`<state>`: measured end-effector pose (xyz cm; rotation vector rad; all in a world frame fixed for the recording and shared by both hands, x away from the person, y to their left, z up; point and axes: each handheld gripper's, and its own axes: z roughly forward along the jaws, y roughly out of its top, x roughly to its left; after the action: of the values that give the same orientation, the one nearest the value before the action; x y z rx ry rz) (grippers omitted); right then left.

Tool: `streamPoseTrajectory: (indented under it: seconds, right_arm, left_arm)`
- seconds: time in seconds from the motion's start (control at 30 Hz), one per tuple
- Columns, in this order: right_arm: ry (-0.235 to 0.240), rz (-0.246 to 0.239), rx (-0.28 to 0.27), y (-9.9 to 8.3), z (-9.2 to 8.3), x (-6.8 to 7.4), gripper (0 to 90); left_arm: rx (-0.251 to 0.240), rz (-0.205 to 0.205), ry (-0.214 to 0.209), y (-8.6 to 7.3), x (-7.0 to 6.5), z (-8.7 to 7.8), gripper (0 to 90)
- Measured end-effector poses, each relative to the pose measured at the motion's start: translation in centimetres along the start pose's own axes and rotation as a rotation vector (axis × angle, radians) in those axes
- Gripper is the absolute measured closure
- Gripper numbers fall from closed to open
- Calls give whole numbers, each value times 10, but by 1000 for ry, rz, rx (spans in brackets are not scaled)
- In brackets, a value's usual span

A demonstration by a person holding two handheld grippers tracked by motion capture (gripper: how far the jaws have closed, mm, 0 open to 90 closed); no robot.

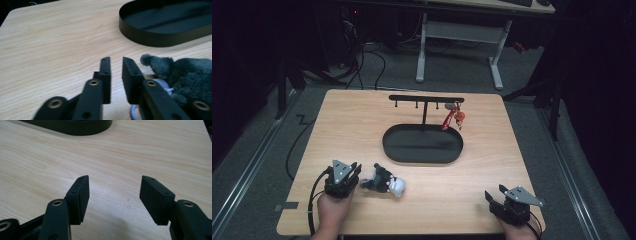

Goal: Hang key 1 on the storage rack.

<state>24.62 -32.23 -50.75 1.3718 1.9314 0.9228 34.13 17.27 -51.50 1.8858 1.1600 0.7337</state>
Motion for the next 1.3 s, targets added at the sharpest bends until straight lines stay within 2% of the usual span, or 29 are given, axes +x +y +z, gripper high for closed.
streamPoseTrajectory:
  seconds: [0.13, 0.17, 0.3, 0.47, 0.6, 0.8, 0.97, 1.13, 1.23, 1.3]
  right_arm:
    - [-7, 10, -16, 1, -4, -1, 423]
    - [-8, 12, -18, 1, -4, 0, 424]
    - [-7, 25, -14, -1, -5, 0, 432]
    - [14, 17, -7, 1, -1, 4, 439]
    - [39, -18, -7, 6, 4, 10, 444]
    - [60, -6, -10, 13, 12, 11, 448]
    - [60, 11, -5, 17, 21, 11, 448]
    - [76, 16, -1, 20, 27, 11, 448]
    - [85, 13, 2, 22, 32, 10, 448]
    - [92, 25, 5, 24, 34, 10, 448]
  left_arm:
    - [63, 18, -13, 0, -3, 10, 888]
    - [83, 26, -28, -1, -6, 11, 897]
    - [99, 64, -63, 0, -14, 13, 899]
    - [94, 89, -105, 2, -25, 11, 899]
    - [87, 121, -145, 5, -38, 10, 899]
    - [85, 166, -204, 3, -58, 7, 899]
    - [86, 182, -230, 4, -68, 8, 890]
    - [91, 176, -236, 4, -76, 8, 888]
    - [89, 178, -235, 7, -85, 11, 888]
    - [88, 185, -238, 13, -99, 16, 889]
